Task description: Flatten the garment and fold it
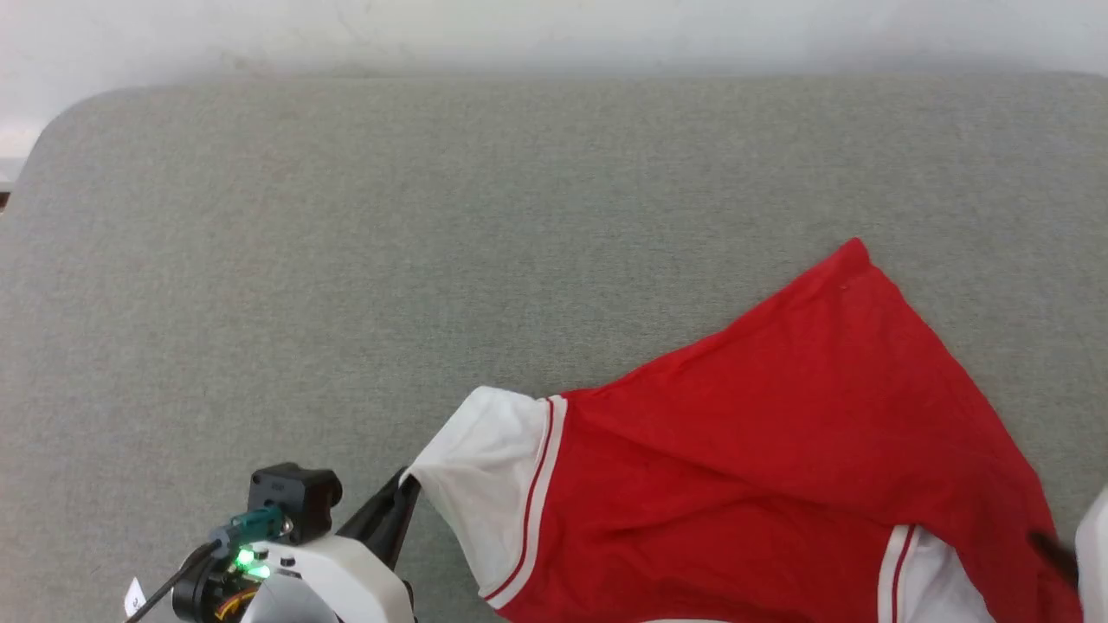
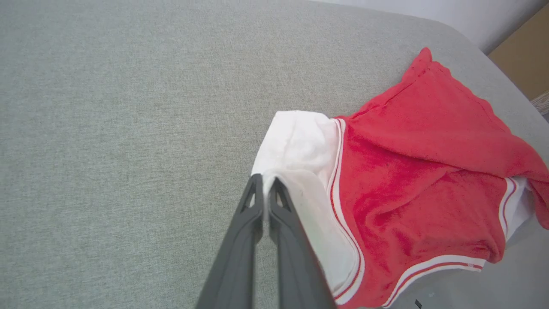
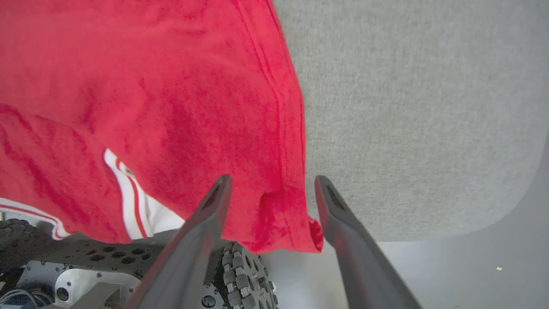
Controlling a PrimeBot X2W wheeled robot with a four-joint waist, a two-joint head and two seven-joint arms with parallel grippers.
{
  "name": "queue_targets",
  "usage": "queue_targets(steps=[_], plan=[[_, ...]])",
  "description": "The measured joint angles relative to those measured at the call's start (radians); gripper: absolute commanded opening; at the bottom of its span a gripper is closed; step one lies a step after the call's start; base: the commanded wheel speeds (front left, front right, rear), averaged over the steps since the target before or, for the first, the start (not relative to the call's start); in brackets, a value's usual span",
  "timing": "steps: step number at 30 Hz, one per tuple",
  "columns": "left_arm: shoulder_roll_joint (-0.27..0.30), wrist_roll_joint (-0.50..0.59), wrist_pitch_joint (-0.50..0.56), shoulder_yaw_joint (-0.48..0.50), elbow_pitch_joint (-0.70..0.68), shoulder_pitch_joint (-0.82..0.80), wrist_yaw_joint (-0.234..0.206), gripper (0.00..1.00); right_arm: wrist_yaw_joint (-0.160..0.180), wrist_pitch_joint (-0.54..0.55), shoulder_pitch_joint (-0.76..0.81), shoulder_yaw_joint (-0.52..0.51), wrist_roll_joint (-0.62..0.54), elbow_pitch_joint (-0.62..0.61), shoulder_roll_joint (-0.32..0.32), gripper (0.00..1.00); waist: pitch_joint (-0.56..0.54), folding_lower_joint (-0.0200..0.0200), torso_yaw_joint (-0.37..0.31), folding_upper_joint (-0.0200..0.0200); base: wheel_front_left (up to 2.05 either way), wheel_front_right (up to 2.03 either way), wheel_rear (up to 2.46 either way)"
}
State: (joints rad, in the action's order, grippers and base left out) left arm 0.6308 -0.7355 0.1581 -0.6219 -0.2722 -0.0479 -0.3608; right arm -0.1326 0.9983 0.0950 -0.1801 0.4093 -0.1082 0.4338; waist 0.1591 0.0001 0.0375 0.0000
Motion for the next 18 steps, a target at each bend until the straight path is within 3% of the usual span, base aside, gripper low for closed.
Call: queue_targets(steps=[4,8,18], plan=[[0.002,0.008,0.000,0.000,-0.018,-0.014,-0.001,0.00,0.000,0.045,-0.098,0.023,0.006,-0.080,0.040,1.00,0.019,0.0000,0.018,0.0000,0.00,0.00,0.00],[-0.001,0.026,0.002,-0.003,-0.044,-0.049,-0.001,0.00,0.000,0.061,-0.251,0.074,0.002,-0.084,0.049,1.00,0.055,0.0000,0.036,0.0000,0.00,0.00,0.00],[-0.058,0.060,0.016,-0.044,-0.042,-0.154,0.027,0.00,0.000,0.065,-0.563,0.204,-0.038,0.157,0.072,1.00,0.182,0.0003,0.108,0.0000,0.00,0.00,0.00]])
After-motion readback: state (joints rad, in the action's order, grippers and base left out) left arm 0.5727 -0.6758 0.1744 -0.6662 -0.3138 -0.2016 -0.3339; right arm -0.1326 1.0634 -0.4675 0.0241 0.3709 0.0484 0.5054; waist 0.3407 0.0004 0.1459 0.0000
